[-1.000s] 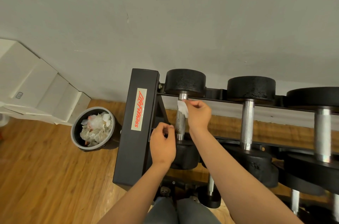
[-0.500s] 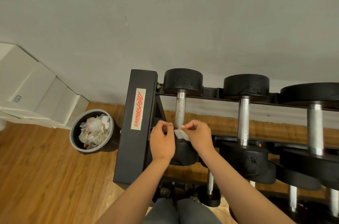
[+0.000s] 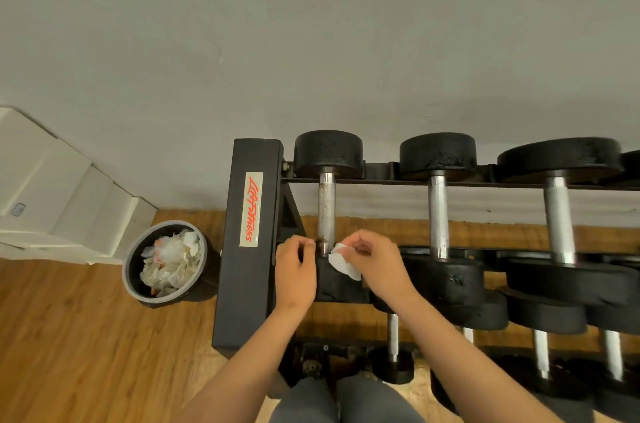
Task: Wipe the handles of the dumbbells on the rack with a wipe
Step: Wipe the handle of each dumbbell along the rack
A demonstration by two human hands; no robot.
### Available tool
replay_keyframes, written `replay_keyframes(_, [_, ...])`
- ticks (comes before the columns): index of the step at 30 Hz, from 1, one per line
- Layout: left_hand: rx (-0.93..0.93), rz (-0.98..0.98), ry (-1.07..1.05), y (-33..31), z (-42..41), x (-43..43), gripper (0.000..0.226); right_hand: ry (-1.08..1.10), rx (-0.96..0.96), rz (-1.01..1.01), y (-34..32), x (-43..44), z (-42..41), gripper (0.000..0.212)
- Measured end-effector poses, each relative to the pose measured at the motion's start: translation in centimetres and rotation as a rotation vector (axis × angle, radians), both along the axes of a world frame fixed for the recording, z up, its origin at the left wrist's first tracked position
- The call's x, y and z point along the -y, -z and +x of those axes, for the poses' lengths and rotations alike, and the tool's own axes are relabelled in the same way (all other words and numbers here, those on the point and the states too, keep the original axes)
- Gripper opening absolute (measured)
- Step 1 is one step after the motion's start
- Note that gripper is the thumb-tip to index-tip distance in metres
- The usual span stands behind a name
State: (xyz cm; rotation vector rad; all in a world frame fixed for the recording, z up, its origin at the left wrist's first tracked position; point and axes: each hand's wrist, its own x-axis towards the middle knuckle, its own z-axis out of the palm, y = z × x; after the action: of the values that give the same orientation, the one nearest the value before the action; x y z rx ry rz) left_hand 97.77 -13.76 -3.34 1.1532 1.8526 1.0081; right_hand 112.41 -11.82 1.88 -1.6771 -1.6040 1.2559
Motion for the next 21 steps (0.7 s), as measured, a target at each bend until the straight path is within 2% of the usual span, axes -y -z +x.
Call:
replay_keyframes(3, [-0.020, 0.016, 0.003, 0.2, 0.0, 0.4, 0.017, 0.049, -0.089, 0.086, 0.6, 2.7, 0.2, 0.014])
replay_keyframes(9, [-0.012, -0.002, -0.029, 0.0, 0.2, 0.4, 0.016, 0.026, -0.038, 0.192, 1.8, 5.0, 0.2, 0.041])
replay_keyframes(16, [-0.025, -0.001, -0.030, -0.1, 0.1, 0.4, 0.017, 0.108, 0.037, 0.267, 1.9, 4.7, -0.5, 0.027])
replay_keyframes(21, [-0.034, 0.012, -0.048, 0.0, 0.3, 0.4, 0.015, 0.064, 0.104, 0.355, 1.8, 3.9, -0.4, 0.018])
